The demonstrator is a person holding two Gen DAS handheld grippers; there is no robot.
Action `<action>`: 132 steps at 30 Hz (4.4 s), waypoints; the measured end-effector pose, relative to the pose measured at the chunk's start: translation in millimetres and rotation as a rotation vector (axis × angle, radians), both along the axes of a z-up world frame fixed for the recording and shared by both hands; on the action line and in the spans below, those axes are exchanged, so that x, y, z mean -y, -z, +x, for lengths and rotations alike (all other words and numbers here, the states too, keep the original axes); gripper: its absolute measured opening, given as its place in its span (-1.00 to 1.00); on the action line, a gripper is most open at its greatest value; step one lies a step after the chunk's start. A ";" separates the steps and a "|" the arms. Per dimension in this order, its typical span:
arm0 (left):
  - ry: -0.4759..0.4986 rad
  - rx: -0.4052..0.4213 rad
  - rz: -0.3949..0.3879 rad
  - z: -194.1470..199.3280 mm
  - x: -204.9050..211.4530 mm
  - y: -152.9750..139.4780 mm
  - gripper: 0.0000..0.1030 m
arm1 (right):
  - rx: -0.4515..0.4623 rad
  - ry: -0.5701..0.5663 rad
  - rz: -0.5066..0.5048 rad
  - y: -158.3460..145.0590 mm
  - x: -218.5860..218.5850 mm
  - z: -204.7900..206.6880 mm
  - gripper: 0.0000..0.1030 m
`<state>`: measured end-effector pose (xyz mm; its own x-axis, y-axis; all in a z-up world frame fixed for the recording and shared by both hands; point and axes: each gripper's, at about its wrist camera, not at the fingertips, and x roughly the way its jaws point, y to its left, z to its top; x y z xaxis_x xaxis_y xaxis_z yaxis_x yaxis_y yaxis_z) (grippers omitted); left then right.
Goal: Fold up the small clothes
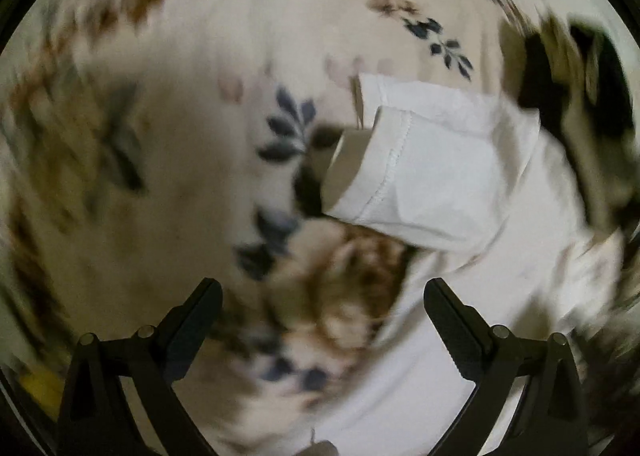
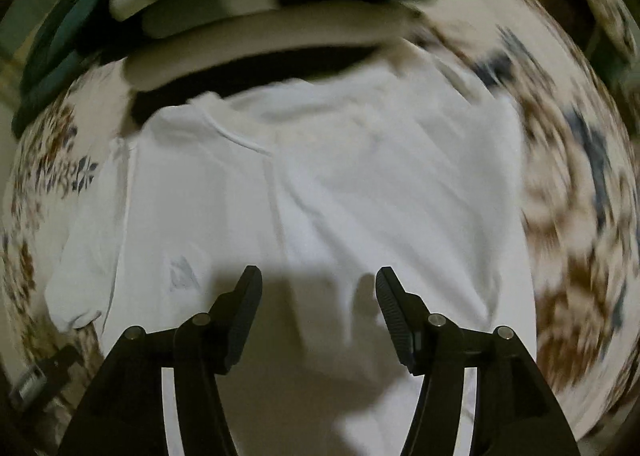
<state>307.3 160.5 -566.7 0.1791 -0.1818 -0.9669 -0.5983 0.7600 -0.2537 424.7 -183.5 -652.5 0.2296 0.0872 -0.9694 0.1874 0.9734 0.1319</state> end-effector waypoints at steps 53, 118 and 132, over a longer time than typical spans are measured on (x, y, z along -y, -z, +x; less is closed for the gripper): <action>0.459 0.154 0.388 23.6 131.8 -9.6 0.49 | -0.075 -0.180 -0.001 -0.4 0.9 46.4 -0.94; 0.218 -0.010 0.330 -228.9 418.4 -37.5 -0.94 | -0.313 -0.331 0.444 15.8 219.1 110.5 0.26; 0.034 0.077 0.242 -252.0 326.6 -81.7 -0.94 | -0.199 -0.440 0.280 -66.2 125.0 102.0 -0.90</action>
<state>55.3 -166.2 -485.0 0.2519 0.0464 -0.9666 -0.5571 0.8237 -0.1056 526.7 -308.4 -586.3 -0.0713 0.3940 -0.9164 -0.1808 0.8984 0.4003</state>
